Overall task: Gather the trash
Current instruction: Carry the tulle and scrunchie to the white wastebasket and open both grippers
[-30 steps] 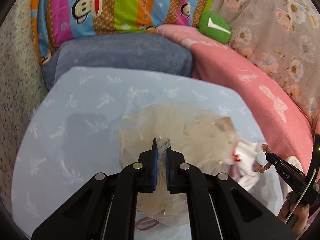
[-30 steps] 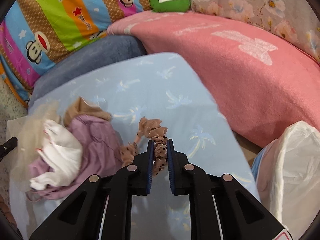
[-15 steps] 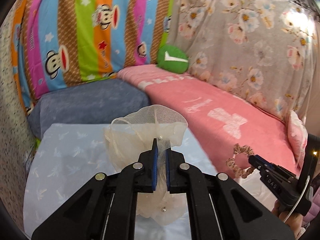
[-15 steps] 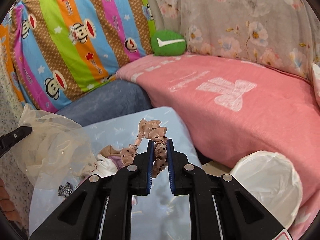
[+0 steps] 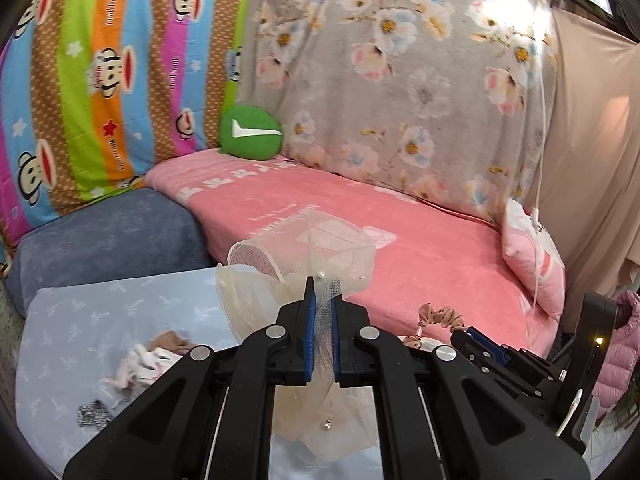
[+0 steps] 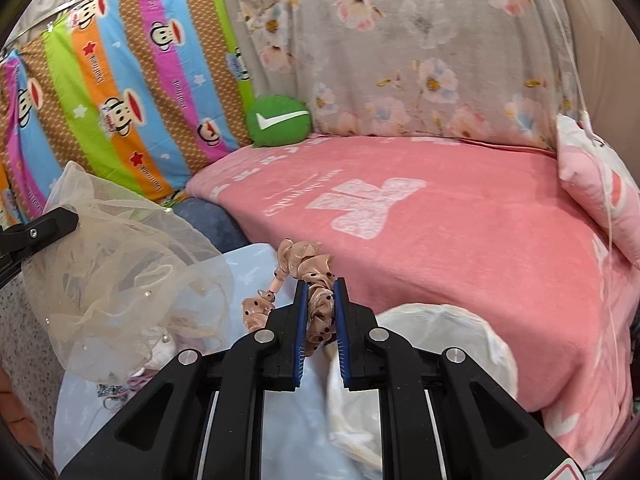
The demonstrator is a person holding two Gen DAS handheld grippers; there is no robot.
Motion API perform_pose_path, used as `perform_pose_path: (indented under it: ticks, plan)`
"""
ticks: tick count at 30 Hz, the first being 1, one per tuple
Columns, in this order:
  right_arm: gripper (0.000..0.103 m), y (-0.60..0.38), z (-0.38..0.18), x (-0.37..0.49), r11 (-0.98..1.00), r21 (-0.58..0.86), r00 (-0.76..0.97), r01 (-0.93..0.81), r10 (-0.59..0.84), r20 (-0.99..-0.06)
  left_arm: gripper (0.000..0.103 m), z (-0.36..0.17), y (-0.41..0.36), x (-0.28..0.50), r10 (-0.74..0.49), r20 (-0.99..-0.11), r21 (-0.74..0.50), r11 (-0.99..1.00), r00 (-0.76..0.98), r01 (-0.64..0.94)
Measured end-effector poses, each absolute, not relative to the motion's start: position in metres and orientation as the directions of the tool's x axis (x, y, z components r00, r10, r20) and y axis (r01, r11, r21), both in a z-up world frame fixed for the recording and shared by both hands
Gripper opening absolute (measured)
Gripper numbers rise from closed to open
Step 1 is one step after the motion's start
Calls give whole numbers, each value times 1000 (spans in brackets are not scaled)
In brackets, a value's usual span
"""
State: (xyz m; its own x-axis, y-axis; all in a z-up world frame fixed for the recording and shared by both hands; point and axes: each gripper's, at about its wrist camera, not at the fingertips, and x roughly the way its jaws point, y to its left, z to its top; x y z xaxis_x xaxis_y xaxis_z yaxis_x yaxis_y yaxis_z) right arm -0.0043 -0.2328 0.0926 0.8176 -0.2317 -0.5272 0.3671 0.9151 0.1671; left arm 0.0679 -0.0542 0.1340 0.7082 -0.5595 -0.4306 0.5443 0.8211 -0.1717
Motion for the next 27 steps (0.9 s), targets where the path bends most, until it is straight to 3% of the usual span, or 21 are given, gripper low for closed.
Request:
perform_pose_path:
  ticks: [14, 16, 17, 18, 20, 27]
  plan:
    - [19, -304, 58, -41, 854, 185, 757, 486, -305, -577, 8, 96, -151, 52, -675, -507, -214, 701, 537, 680]
    - [23, -309, 55, -43, 848, 192, 754, 494, -308, -580, 15, 91, -160, 51, -671, -527, -207, 696, 522, 687]
    - [24, -312, 53, -44, 844, 194, 752, 500, -312, -580, 32, 89, -163, 51, -665, -534, -201, 700, 522, 685]
    - [25, -313, 52, -44, 842, 197, 752, 502, -312, -581, 55, 87, -165, 51, -658, -537, -196, 706, 528, 680]
    - [30, -315, 52, -44, 839, 200, 751, 505, -313, -582, 73, 85, -164, 49, -643, -522, -190, 729, 561, 658]
    - [35, -309, 52, -45, 843, 202, 756, 498, -309, -577, 75, 79, -155, 54, -614, -536, -203, 760, 580, 617]
